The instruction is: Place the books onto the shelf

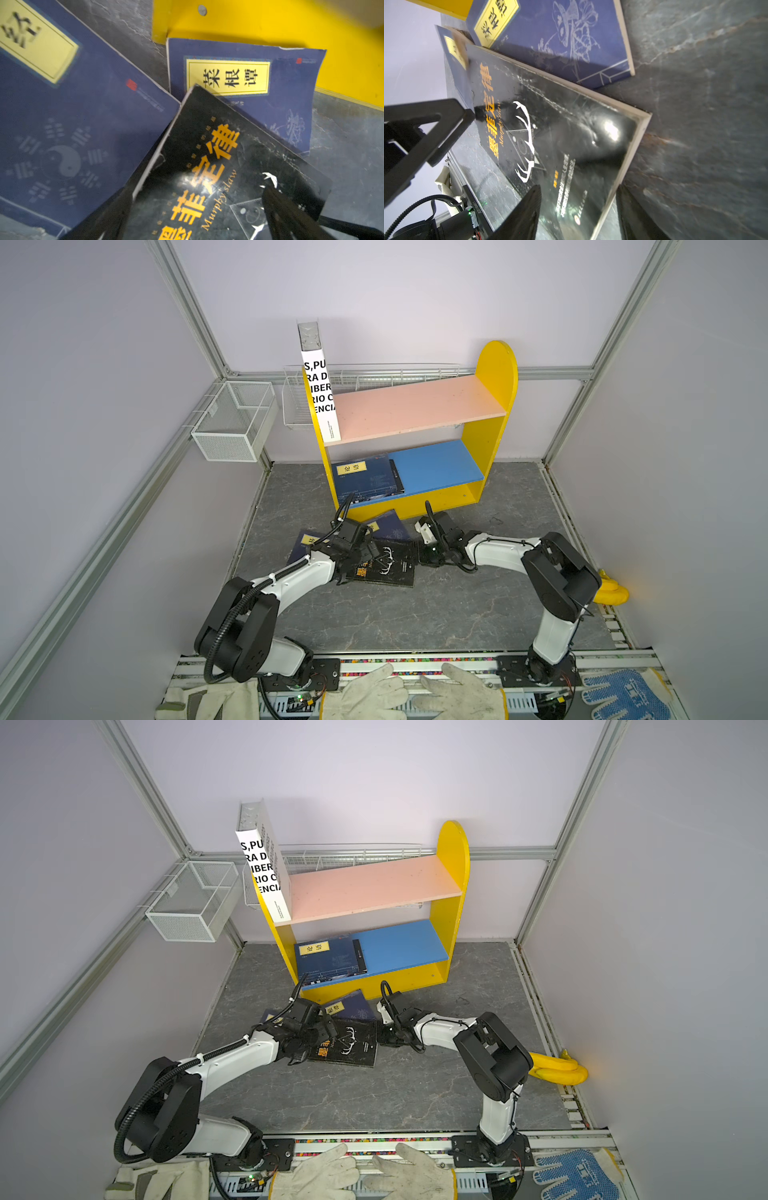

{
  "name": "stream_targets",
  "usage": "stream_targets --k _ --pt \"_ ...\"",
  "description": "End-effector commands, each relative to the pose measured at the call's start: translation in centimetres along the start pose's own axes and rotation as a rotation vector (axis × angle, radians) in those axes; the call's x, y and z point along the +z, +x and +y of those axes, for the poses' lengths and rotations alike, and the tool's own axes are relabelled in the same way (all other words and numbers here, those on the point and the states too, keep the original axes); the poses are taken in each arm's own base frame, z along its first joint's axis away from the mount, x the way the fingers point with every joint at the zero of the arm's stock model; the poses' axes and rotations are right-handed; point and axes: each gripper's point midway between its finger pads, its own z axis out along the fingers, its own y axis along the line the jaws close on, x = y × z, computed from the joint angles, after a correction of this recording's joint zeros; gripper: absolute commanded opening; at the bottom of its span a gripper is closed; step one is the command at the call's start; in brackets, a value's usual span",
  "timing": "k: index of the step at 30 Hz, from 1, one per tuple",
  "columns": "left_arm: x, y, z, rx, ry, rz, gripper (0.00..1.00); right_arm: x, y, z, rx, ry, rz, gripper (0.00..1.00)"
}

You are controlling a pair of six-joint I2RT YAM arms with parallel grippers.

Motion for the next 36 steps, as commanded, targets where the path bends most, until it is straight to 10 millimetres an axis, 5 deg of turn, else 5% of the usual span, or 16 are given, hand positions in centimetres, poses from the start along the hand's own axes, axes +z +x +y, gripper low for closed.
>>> stream_targets --k 1,10,22,30,36 --pt "0.4 0.4 1.0 0.012 -0.003 0.016 0.98 -0.1 -0.1 0.6 -0.012 -0.004 0.004 0.59" --pt "1.4 1.7 -1.1 0.106 0.12 0.088 0.98 1.0 -0.2 -0.4 -0.014 0.038 0.019 0.51" --pt "2.4 2.4 1.2 0.16 0.087 0.144 0.99 2.2 -1.4 -4.4 -0.072 0.243 0.018 0.39" --pt "2.5 3.8 -2.1 0.199 0.307 0.213 0.99 3.2 -2.5 -6.2 -0.083 0.298 0.03 0.38" --pt "0.8 3.7 -4.1 0.188 0.43 0.216 0.98 4.0 -2.4 -7.6 -0.061 0.302 0.054 0.37"
